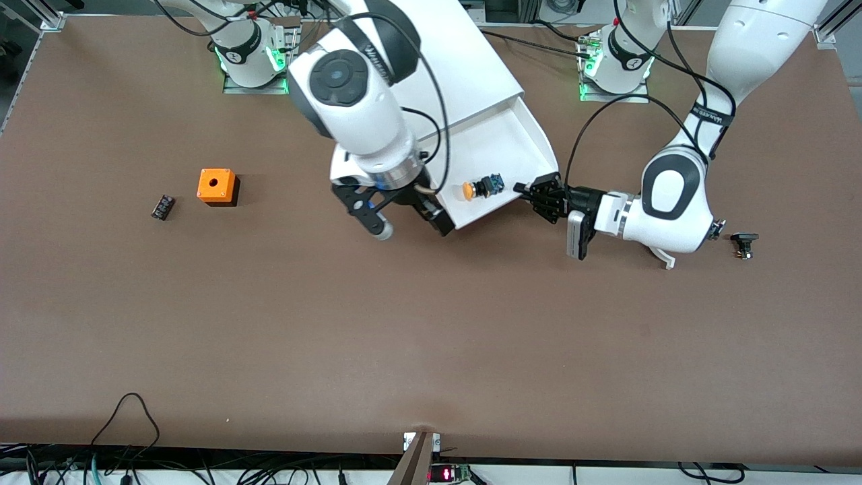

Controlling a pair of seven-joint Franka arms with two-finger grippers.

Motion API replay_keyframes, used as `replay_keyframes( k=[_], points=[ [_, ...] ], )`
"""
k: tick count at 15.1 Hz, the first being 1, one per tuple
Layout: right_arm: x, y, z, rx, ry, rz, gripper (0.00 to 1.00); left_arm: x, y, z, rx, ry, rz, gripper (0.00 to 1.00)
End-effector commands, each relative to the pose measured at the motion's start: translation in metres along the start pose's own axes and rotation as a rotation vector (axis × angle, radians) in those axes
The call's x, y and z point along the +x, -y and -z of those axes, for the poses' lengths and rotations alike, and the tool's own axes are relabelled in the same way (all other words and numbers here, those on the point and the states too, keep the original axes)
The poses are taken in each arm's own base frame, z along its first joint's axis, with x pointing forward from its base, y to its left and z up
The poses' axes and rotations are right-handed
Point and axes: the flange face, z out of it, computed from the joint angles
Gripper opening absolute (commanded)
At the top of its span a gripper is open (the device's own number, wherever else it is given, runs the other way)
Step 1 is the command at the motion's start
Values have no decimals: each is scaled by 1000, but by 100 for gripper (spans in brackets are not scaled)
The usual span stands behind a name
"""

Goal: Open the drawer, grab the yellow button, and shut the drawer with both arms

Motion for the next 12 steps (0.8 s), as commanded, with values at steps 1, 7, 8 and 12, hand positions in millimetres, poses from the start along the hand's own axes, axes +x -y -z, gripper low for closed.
replay_keyframes(
  k=[1,7,8,12],
  points=[
    [-34,9,-15,34,2,-53,100,5,19,4,36,11,-20,0],
    [-87,5,-51,26,23,-121,100,3,16,14,15,9,-22,100],
    [-95,3,-57,18,24,-128,100,6,13,18,9,10,-28,100],
    [-118,-4,-79,-11,30,-140,100,10,2,23,-31,34,44,100]
  ],
)
